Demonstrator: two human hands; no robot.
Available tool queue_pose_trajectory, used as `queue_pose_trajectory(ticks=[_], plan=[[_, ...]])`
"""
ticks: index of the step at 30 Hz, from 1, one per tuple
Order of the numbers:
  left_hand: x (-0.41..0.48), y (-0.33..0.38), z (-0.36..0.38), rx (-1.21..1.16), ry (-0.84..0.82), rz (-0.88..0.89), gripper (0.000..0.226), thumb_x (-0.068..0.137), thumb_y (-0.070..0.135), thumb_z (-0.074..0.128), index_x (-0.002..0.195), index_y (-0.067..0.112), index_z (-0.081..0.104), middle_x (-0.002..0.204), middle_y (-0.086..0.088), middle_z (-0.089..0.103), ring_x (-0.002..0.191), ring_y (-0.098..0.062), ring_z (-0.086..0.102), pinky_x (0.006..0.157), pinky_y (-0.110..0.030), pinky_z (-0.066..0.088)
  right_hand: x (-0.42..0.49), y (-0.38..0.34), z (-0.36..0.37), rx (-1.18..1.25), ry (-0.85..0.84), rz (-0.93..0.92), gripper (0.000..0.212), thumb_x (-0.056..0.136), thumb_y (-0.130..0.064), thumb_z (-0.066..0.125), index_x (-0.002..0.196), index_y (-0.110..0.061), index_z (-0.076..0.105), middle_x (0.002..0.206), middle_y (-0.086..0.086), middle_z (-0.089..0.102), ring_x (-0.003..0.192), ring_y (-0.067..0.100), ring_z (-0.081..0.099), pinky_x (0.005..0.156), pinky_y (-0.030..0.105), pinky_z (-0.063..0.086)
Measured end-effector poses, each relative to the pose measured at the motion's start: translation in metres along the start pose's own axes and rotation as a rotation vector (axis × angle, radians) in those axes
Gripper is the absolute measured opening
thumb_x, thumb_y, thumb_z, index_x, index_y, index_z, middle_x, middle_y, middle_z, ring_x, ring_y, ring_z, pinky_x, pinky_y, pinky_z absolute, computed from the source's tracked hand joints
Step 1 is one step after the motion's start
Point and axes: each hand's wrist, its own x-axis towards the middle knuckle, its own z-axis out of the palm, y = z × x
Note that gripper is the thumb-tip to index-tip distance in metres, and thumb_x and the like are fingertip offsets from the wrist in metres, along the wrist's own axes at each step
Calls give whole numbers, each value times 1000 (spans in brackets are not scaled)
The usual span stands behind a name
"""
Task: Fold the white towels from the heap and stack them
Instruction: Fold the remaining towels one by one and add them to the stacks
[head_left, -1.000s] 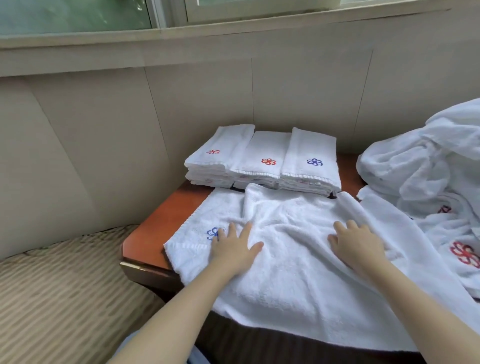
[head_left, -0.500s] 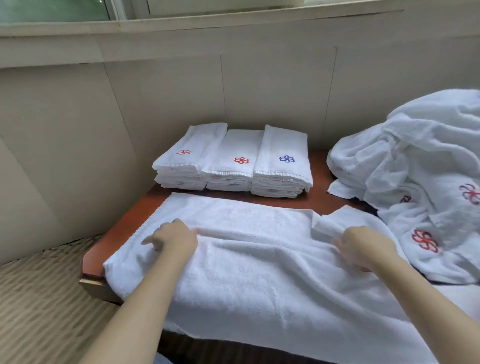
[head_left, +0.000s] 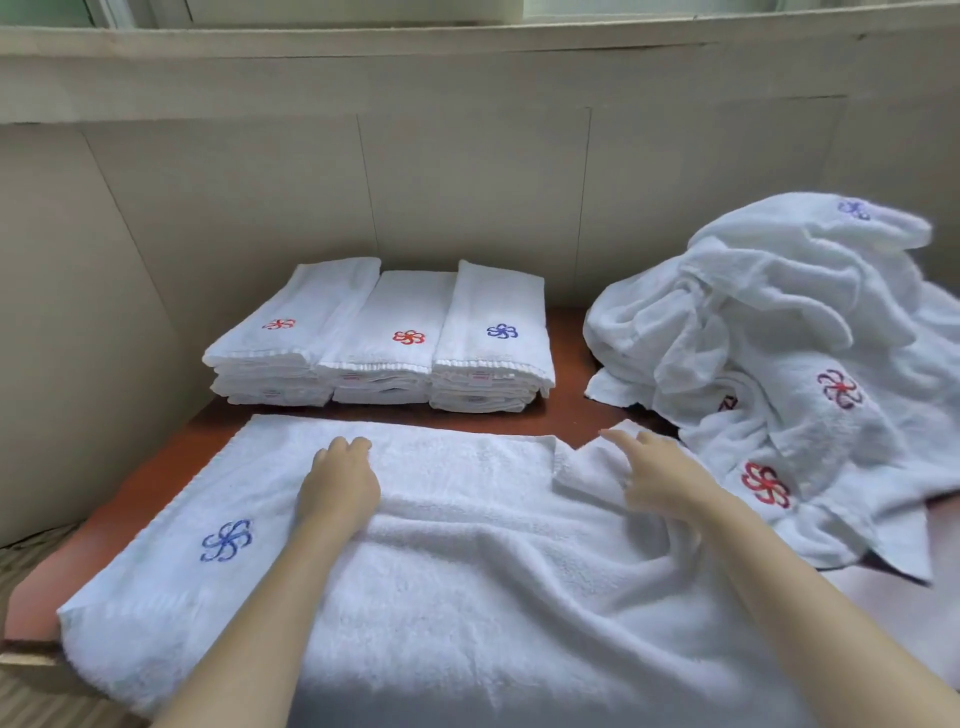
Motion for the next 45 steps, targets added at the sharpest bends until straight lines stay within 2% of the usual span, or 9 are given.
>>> queue_pose_trajectory(ticks=[5, 9, 13, 21, 26, 33, 38, 42, 45], plan=[[24, -1, -4, -34, -70, -116, 64, 93, 13, 33, 151, 33, 13, 102, -3, 62, 81, -21, 55, 63, -29, 40, 1, -9, -11, -38, -56, 105, 48, 71, -16, 41, 117, -30, 46, 96, -3, 52, 88, 21, 51, 65, 29, 39], [40, -8, -13, -19, -197, -144, 61, 88, 20, 41, 147, 24, 28, 124, -7, 57, 107, -26, 55, 79, -32, 45, 2, -3, -17, -87, -72, 169, 5, 72, -18, 43, 75, -20, 40, 87, -2, 46, 82, 22, 48, 63, 29, 38], [46, -12, -20, -46, -234, -215, 27, 75, 8, 50, 102, 7, 50, 83, -9, 61, 77, -23, 58, 58, -25, 39, 5, 8, -18, -15, 250, 265, 14, 81, -12, 48, 94, -10, 43, 108, 13, 49, 97, 35, 56, 66, 33, 35], [43, -29, -21, -372, 368, -215, 26, 90, -6, 38, 117, -7, 38, 102, -38, 55, 89, -50, 56, 64, -41, 32, 9, 9, -32, 329, 809, 295, 20, 84, 2, 51, 104, 4, 48, 84, 35, 60, 83, 47, 58, 62, 38, 31], [35, -57, -15, -244, 194, -179, 15, 92, 0, 43, 104, 8, 40, 86, -18, 50, 74, -31, 46, 61, -36, 33, 11, 7, -18, 425, 585, 272, 35, 80, 6, 48, 114, -2, 44, 107, 30, 55, 92, 44, 56, 63, 35, 27], [24, -75, -24, -102, 206, -156, 15, 85, -4, 46, 91, 9, 42, 76, -16, 53, 71, -30, 48, 55, -32, 33, 0, 13, -11, 369, 611, 294, 23, 78, 7, 45, 98, -5, 46, 85, 29, 60, 81, 42, 56, 60, 36, 29], [16, -69, -22, -51, 191, -171, 24, 91, 4, 41, 112, 6, 52, 107, -21, 47, 85, -33, 45, 68, -39, 39, -4, -4, -4, 704, 442, 262, 10, 88, -3, 40, 94, -11, 43, 91, 18, 60, 76, 34, 62, 62, 40, 50], [14, -69, -24, -71, 137, -116, 47, 96, 2, 30, 135, 19, 48, 116, -22, 53, 96, -37, 52, 75, -41, 41, -5, -7, 0, 645, 453, 324, 8, 88, -7, 40, 95, -9, 41, 74, 4, 48, 77, 27, 43, 66, 34, 29], [10, -74, -25, -94, 96, -125, 35, 96, 4, 31, 125, 15, 48, 99, -23, 61, 82, -31, 51, 64, -35, 36, -9, 0, -3, 780, 523, 433, 9, 88, -5, 40, 96, -7, 36, 80, 10, 49, 85, 34, 49, 68, 36, 29]])
